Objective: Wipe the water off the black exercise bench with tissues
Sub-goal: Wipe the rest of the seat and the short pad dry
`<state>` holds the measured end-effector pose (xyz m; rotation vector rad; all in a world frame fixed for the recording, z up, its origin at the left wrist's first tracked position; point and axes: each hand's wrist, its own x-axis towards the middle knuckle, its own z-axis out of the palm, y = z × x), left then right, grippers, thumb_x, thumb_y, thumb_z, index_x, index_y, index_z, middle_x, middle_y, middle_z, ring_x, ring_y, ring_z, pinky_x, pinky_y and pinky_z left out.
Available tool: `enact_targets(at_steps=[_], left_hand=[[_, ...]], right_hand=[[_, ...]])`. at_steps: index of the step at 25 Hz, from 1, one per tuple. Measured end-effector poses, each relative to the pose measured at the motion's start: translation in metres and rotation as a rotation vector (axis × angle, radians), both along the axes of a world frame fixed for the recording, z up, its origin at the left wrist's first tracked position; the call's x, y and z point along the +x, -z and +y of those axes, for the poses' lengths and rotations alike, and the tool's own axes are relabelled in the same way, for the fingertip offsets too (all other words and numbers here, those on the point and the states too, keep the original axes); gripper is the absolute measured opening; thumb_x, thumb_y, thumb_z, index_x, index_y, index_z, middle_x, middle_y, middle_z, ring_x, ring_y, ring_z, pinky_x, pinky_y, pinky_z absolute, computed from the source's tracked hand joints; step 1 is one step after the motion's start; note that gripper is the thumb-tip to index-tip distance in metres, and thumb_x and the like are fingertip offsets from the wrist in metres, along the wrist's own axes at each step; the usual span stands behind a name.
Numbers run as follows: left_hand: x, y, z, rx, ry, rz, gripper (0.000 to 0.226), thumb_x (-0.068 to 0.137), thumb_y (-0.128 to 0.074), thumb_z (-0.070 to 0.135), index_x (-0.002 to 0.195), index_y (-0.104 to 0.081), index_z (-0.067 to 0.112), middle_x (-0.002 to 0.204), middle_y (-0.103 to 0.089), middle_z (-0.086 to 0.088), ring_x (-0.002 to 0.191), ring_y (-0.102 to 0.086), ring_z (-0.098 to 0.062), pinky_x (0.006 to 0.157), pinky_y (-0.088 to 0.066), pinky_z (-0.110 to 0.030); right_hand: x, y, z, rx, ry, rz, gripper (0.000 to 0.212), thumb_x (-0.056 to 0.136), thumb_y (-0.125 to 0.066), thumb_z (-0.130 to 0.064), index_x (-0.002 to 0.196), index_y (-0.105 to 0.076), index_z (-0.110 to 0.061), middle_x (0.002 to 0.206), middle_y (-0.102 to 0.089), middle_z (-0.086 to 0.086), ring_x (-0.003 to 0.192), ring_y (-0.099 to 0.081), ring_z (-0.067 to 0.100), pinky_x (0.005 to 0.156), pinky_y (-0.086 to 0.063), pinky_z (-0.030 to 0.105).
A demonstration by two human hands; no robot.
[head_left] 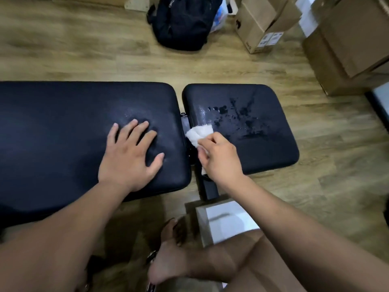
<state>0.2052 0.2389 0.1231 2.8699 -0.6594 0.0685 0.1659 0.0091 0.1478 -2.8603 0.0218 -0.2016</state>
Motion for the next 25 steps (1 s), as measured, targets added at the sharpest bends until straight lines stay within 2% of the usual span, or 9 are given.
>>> enact_targets(at_steps=[2,5,9,12,14,17,19,21,25], left_hand=[[0.000,0.000,0.002,0.000,0.001,0.006,0.067,0.090,-0.035,0.059,0.137,-0.057,0.016,0.150,-0.048,-0.008,0.144,-0.035,-0.030,0.120,-0.018,-0.056],[-0.006,-0.001,-0.002,0.002,0.023,-0.003,0.065,0.090,-0.038,0.059,0.136,-0.058,0.017,0.150,-0.049,-0.007,0.144,-0.035,-0.029,0.119,-0.020,-0.057],[0.000,0.000,0.000,-0.007,0.007,0.009,0.063,0.090,-0.040,0.059,0.136,-0.057,0.019,0.150,-0.049,-0.005,0.144,-0.035,-0.028,0.119,-0.021,-0.057],[-0.003,0.001,0.001,-0.007,0.007,0.016,0.062,0.089,-0.042,0.059,0.135,-0.057,0.020,0.150,-0.048,-0.003,0.145,-0.035,-0.027,0.119,-0.020,-0.057],[-0.002,0.003,0.000,-0.009,0.008,0.020,0.061,0.089,-0.042,0.059,0.135,-0.057,0.021,0.150,-0.048,-0.003,0.144,-0.035,-0.027,0.119,-0.021,-0.057],[-0.001,0.004,0.001,-0.012,0.001,0.021,0.061,0.089,-0.041,0.059,0.134,-0.058,0.021,0.151,-0.048,-0.002,0.144,-0.036,-0.027,0.119,-0.022,-0.058],[-0.001,0.004,0.002,-0.009,0.007,0.022,0.062,0.089,-0.041,0.060,0.134,-0.059,0.021,0.151,-0.048,-0.003,0.144,-0.037,-0.027,0.118,-0.024,-0.058],[-0.001,0.005,0.002,-0.013,0.016,0.031,0.062,0.088,-0.043,0.059,0.133,-0.060,0.021,0.151,-0.048,-0.004,0.144,-0.038,-0.027,0.117,-0.025,-0.059],[0.000,0.005,0.001,-0.036,0.012,0.042,0.061,0.087,-0.048,0.058,0.132,-0.062,0.021,0.150,-0.050,-0.004,0.143,-0.040,-0.027,0.117,-0.026,-0.058]], right_hand=[[0.028,0.000,0.014,-0.036,-0.065,0.089,0.009,0.084,-0.057,-0.011,0.083,-0.064,-0.005,0.086,-0.054,0.012,0.070,-0.054,0.035,0.059,-0.047,0.037],[0.064,-0.003,0.016,-0.028,-0.027,0.076,0.013,0.089,-0.052,-0.012,0.092,-0.065,-0.008,0.091,-0.050,0.015,0.071,-0.050,0.033,0.060,-0.036,0.034],[0.117,0.000,0.022,-0.126,-0.007,0.133,0.022,0.090,-0.047,-0.010,0.107,-0.062,-0.010,0.105,-0.048,0.016,0.075,-0.040,0.028,0.062,-0.030,0.033],[0.124,0.009,0.022,-0.136,-0.069,0.076,0.016,0.086,-0.046,-0.004,0.095,-0.059,-0.007,0.107,-0.049,0.010,0.093,-0.047,0.029,0.057,-0.037,0.032],[0.140,0.008,0.018,-0.167,-0.066,0.061,0.019,0.087,-0.046,-0.004,0.095,-0.060,-0.012,0.109,-0.053,0.005,0.105,-0.044,0.026,0.060,-0.043,0.033],[0.195,-0.001,0.000,-0.244,0.062,0.160,0.032,0.091,-0.045,-0.009,0.107,-0.066,-0.028,0.110,-0.062,0.004,0.112,-0.045,0.027,0.075,-0.042,0.034],[0.223,-0.010,-0.019,-0.219,0.086,0.357,0.035,0.093,-0.044,-0.014,0.118,-0.064,-0.029,0.119,-0.064,0.008,0.115,-0.052,0.031,0.089,-0.045,0.035],[0.226,-0.016,-0.030,-0.214,-0.017,0.495,0.037,0.093,-0.039,-0.017,0.122,-0.062,-0.025,0.128,-0.062,0.009,0.115,-0.056,0.032,0.094,-0.045,0.033],[0.222,-0.021,-0.033,-0.180,-0.197,0.467,0.036,0.093,-0.037,-0.010,0.118,-0.063,-0.020,0.123,-0.064,0.008,0.112,-0.056,0.028,0.087,-0.041,0.027]])
